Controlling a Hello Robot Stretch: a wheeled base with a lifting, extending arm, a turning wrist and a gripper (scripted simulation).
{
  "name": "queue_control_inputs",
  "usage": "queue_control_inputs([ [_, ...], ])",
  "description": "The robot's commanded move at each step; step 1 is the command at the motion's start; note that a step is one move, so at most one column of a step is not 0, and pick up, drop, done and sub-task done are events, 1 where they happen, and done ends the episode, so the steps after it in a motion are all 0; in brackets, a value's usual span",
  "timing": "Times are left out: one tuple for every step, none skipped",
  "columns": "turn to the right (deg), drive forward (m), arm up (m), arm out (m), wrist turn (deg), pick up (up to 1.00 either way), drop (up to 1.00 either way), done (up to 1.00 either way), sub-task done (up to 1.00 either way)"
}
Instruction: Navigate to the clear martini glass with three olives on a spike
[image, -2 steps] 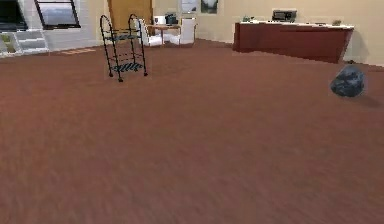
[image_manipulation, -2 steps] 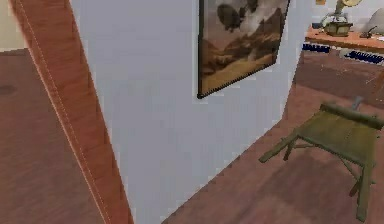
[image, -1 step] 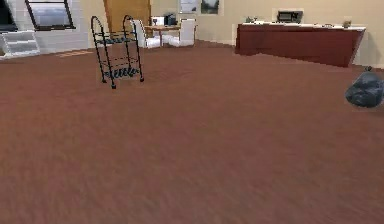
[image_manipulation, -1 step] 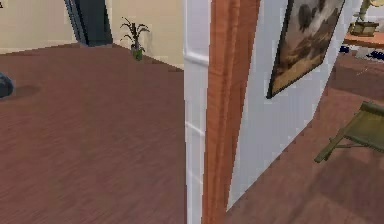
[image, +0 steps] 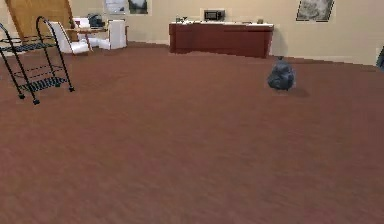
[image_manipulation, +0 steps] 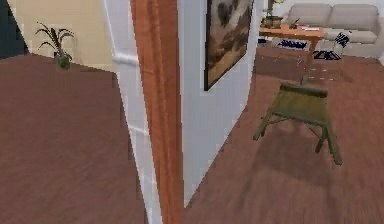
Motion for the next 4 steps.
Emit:
queue_control_inputs([
  [0.0,1.0,0.0,0.0,0.0,0.0,0.0,0.0,0.0],
  [0.0,1.0,0.0,0.0,0.0,0.0,0.0,0.0,0.0],
  [0.0,1.0,0.0,0.0,0.0,0.0,0.0,0.0,0.0],
  [0.0,1.0,0.0,0.0,0.0,0.0,0.0,0.0,0.0],
])
